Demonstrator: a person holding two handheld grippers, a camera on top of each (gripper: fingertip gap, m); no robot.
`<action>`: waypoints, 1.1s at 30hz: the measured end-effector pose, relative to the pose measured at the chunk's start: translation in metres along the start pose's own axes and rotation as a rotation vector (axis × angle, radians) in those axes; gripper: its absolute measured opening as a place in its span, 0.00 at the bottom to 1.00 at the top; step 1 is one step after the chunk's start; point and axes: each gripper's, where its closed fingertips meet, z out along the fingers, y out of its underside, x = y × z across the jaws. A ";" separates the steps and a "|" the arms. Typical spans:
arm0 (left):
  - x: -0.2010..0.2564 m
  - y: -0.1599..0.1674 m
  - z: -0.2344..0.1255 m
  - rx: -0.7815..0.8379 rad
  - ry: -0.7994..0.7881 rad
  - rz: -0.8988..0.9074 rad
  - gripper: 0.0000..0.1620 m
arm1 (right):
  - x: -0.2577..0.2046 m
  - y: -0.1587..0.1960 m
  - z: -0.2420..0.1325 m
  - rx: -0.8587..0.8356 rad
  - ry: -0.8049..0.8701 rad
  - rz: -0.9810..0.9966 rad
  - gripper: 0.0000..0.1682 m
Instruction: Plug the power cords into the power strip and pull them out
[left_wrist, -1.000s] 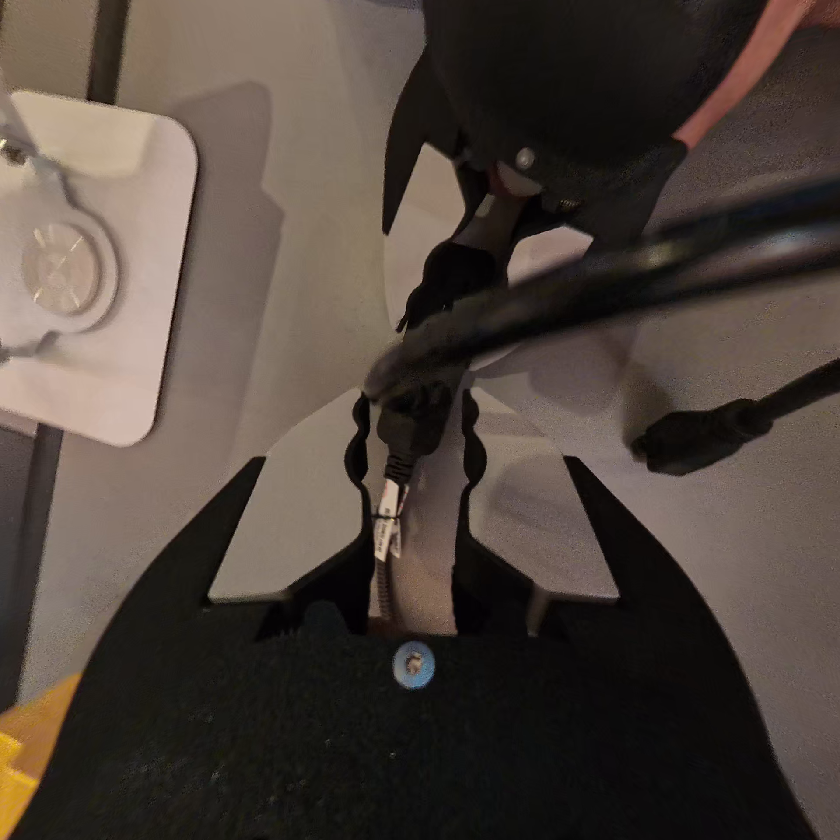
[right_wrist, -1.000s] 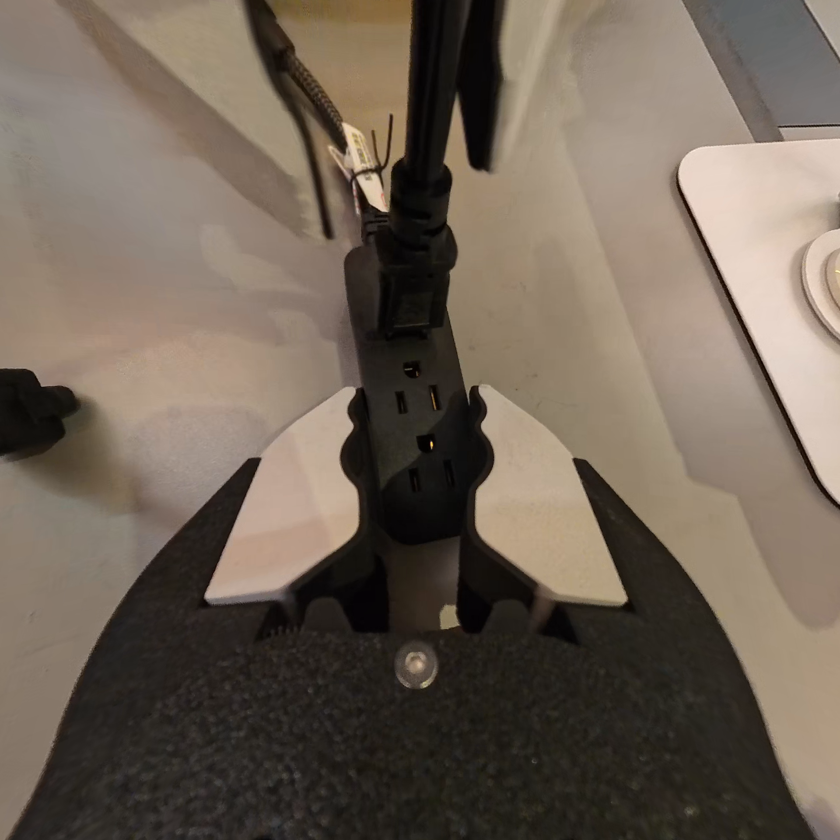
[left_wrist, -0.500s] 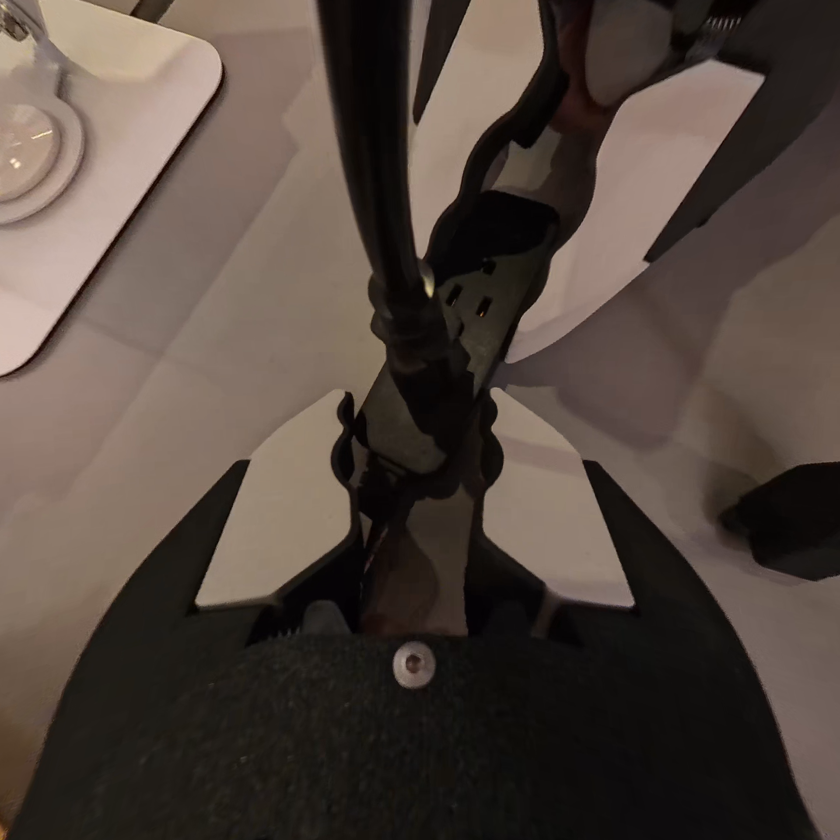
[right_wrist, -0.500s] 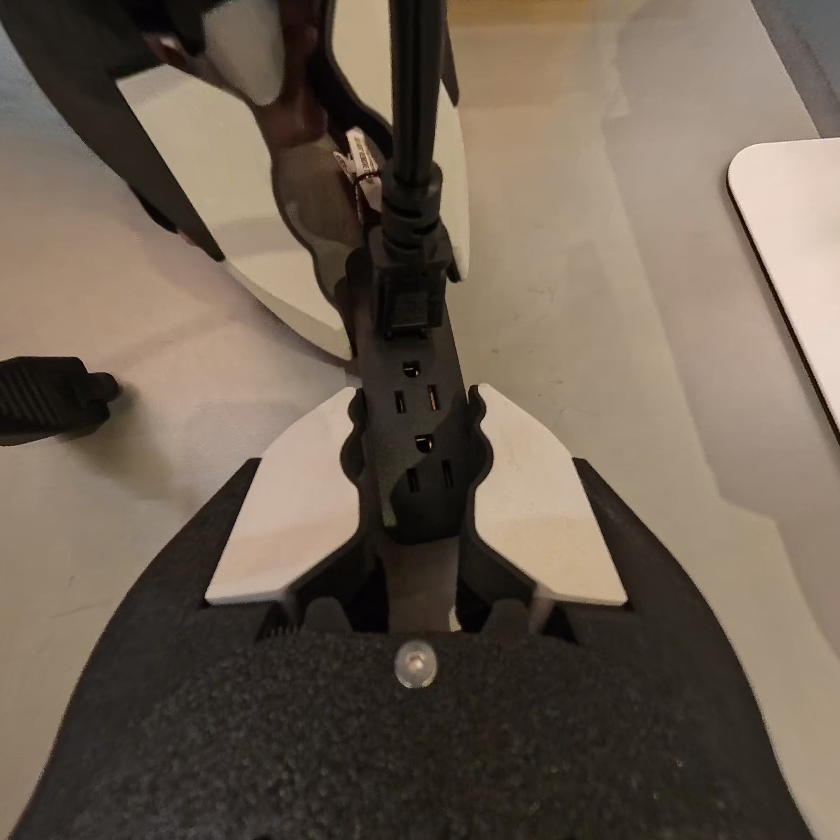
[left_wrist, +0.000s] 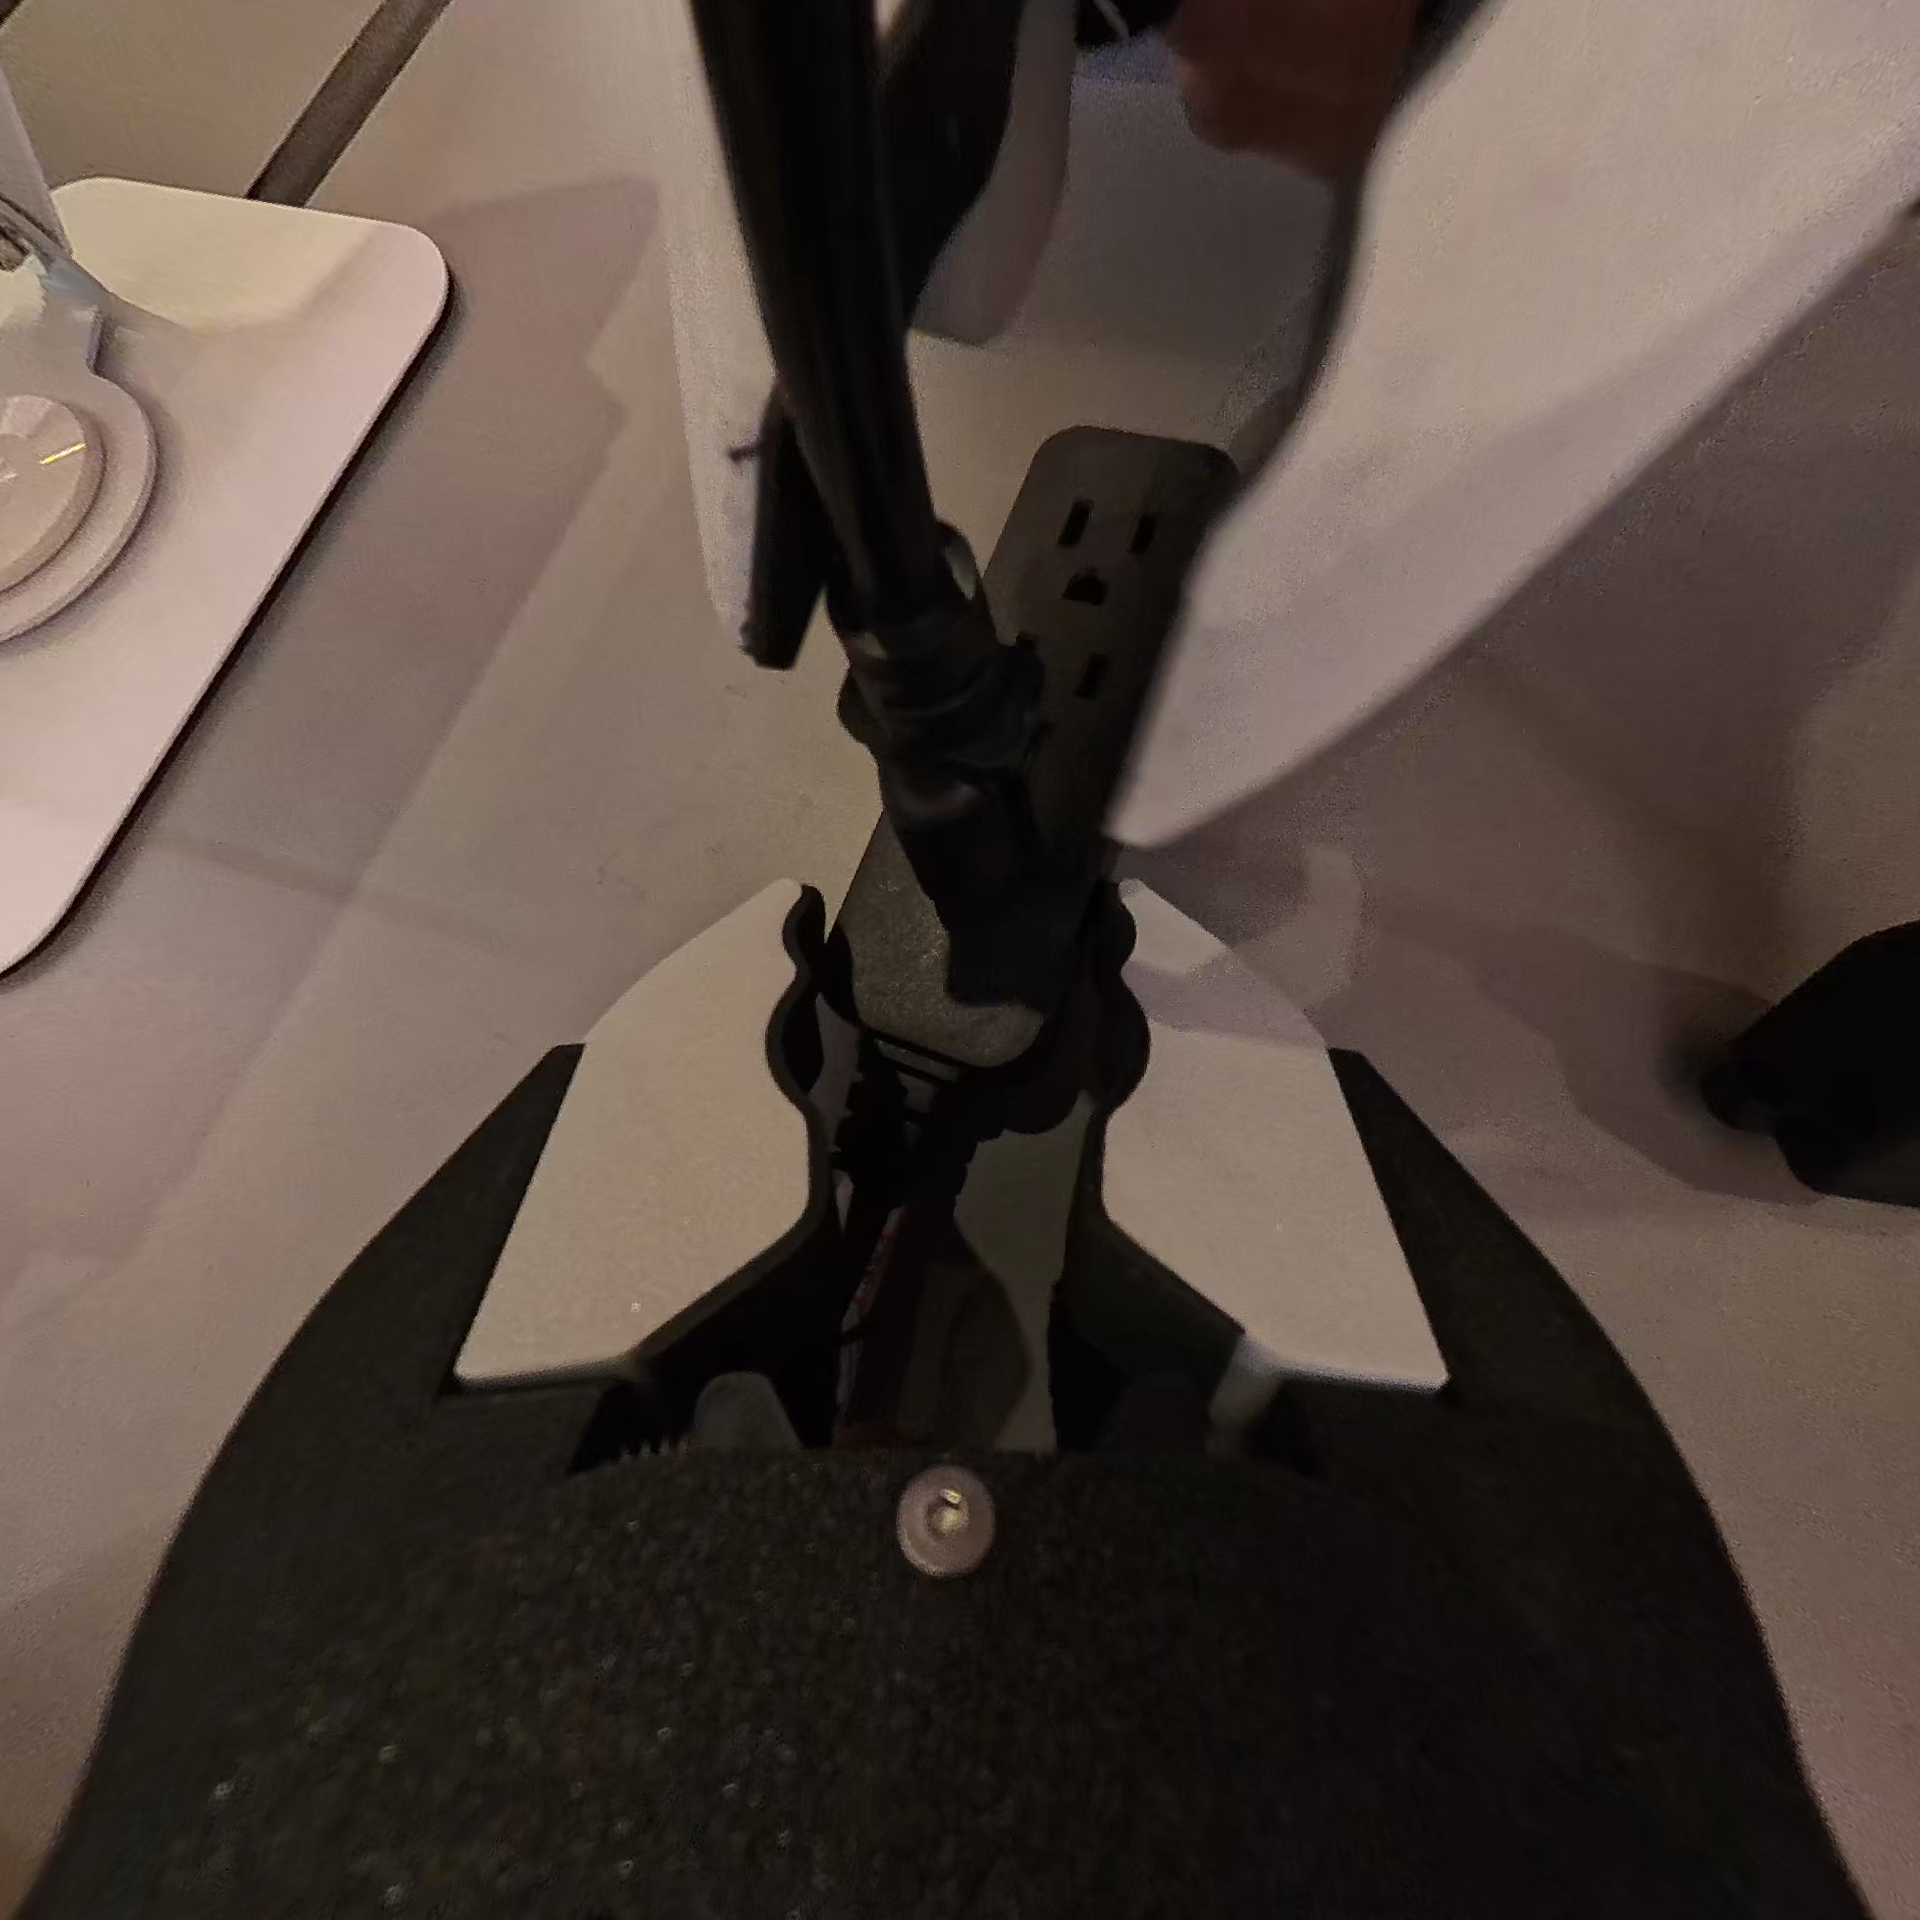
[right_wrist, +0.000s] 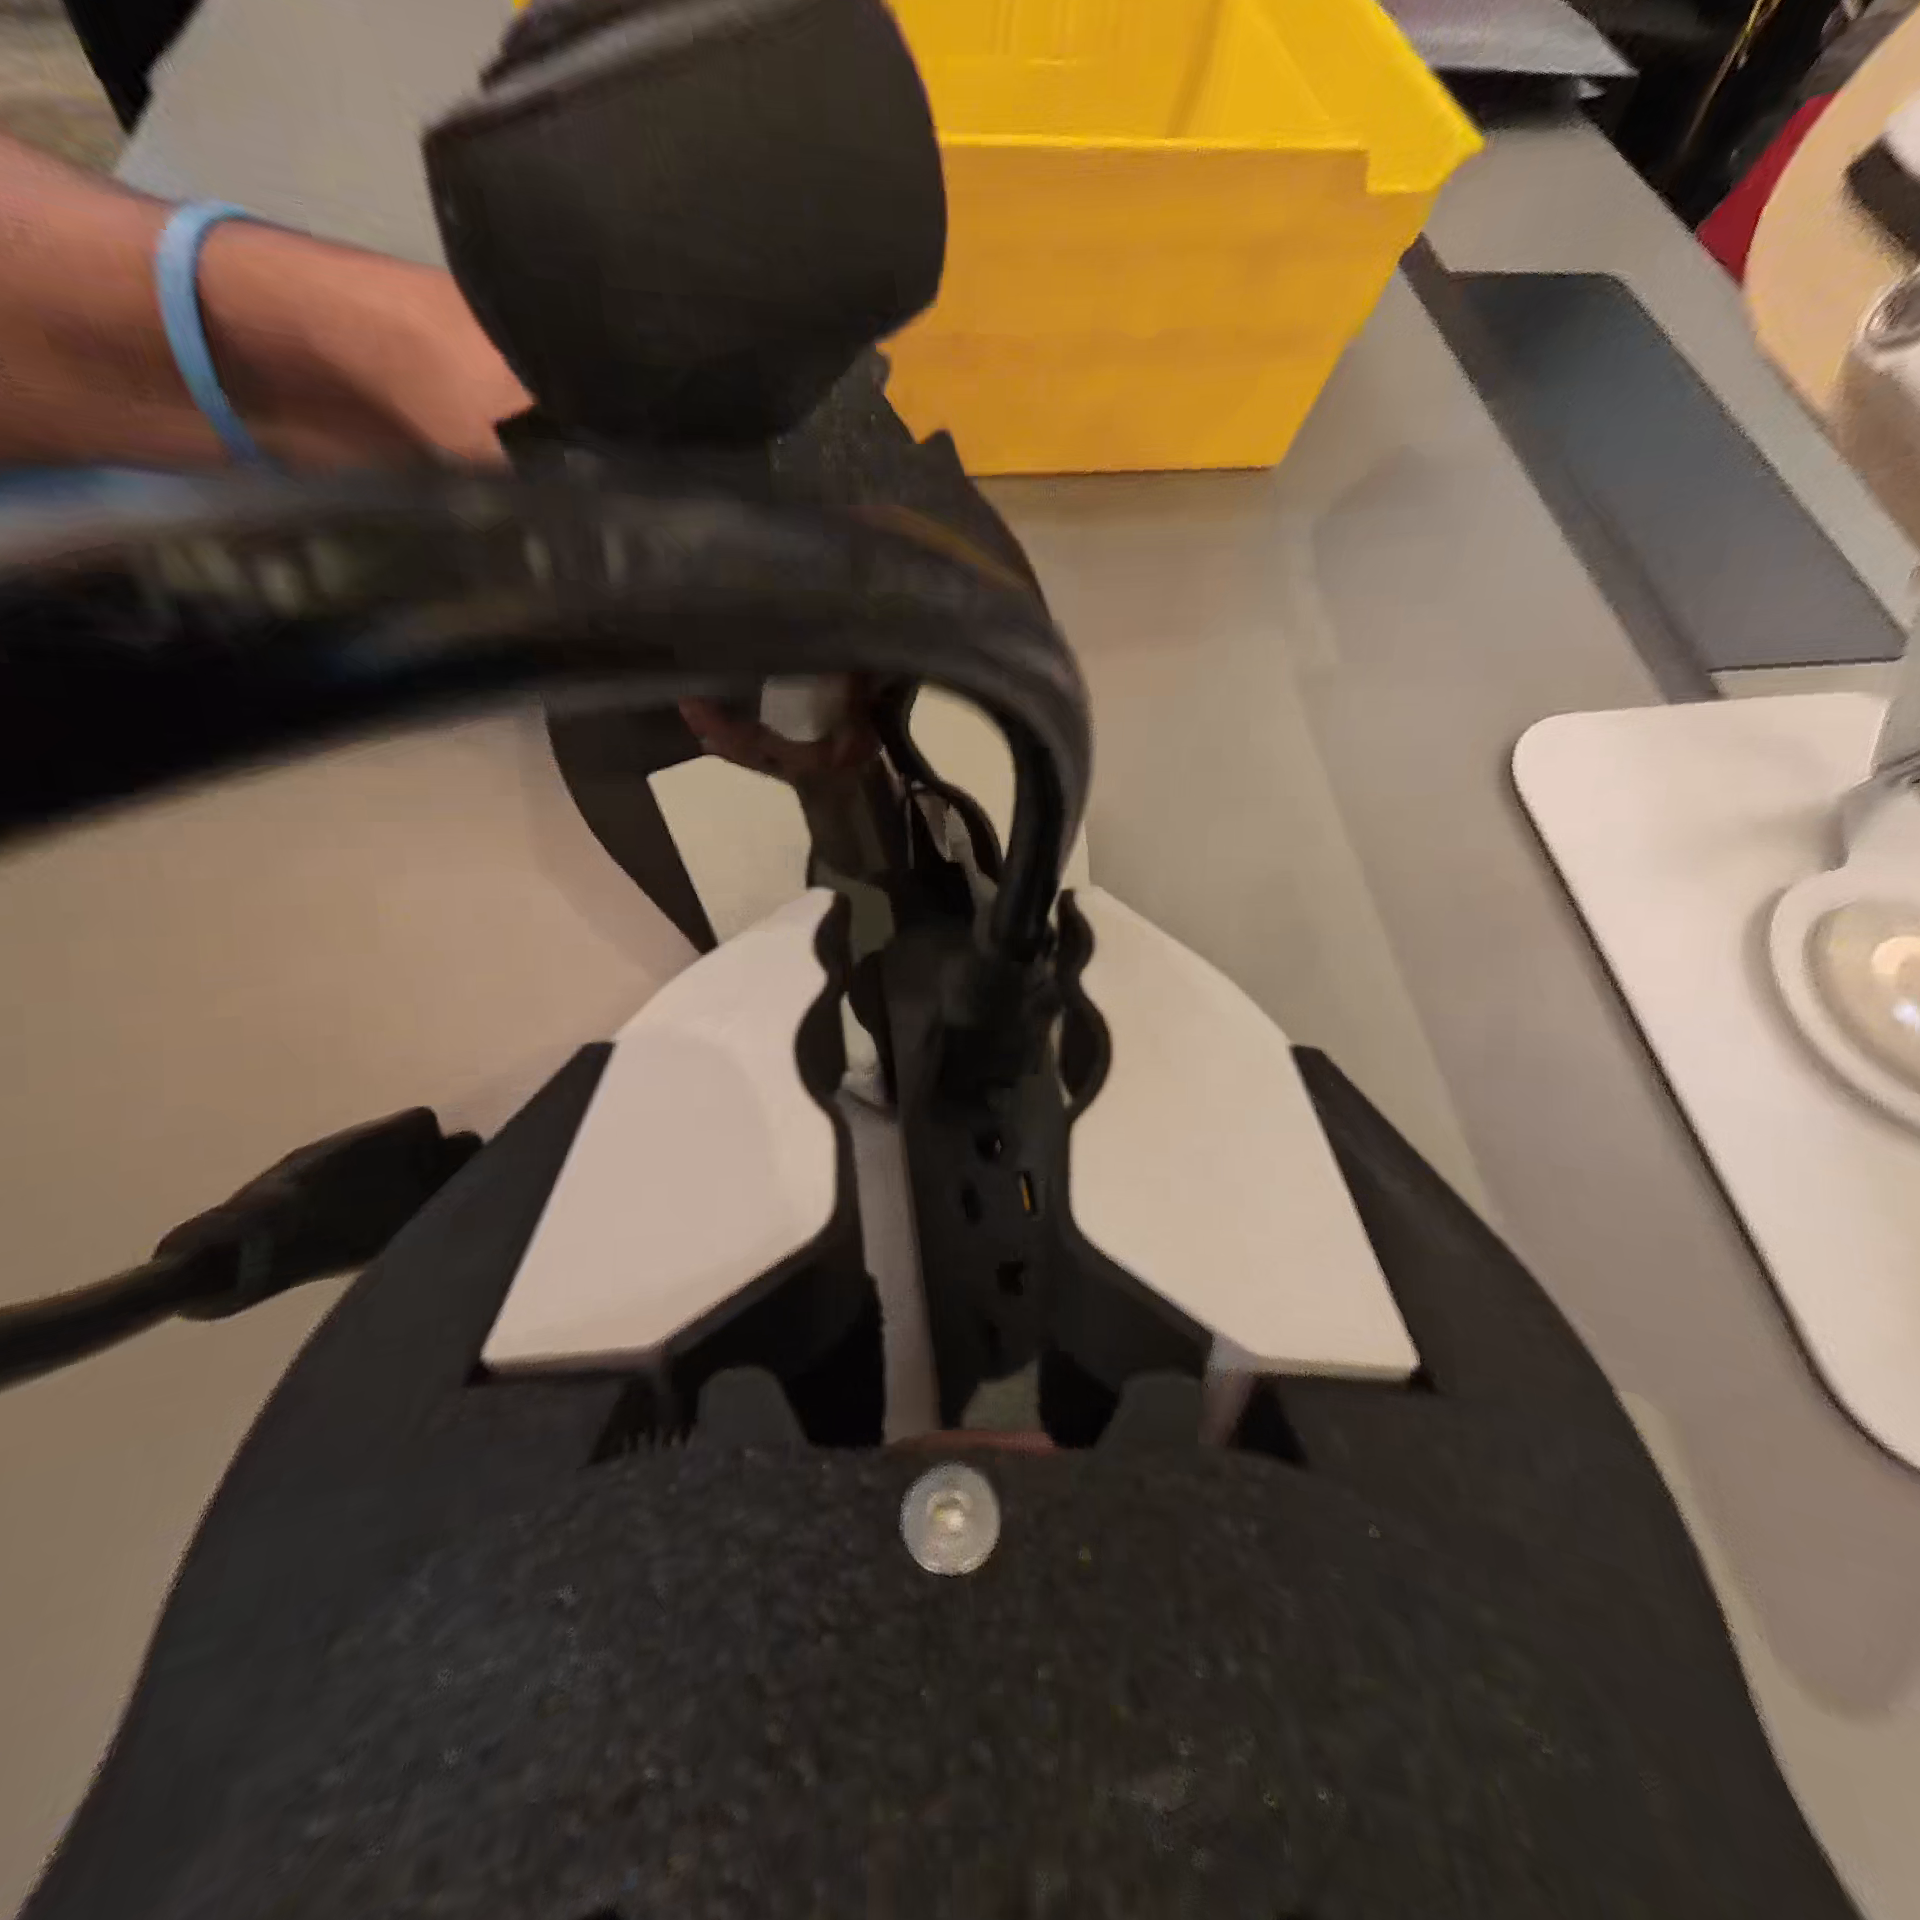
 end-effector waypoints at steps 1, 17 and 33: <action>0.000 0.000 0.000 0.000 0.001 0.000 0.31 | 0.004 -0.003 -0.001 -0.011 0.016 -0.011 0.17; 0.000 0.000 0.000 0.000 0.014 -0.014 0.31 | 0.012 0.001 -0.007 -0.368 -0.138 -0.213 0.12; 0.001 0.001 0.001 -0.004 0.008 -0.009 0.31 | 0.006 0.016 -0.004 -0.504 -0.176 -0.238 0.10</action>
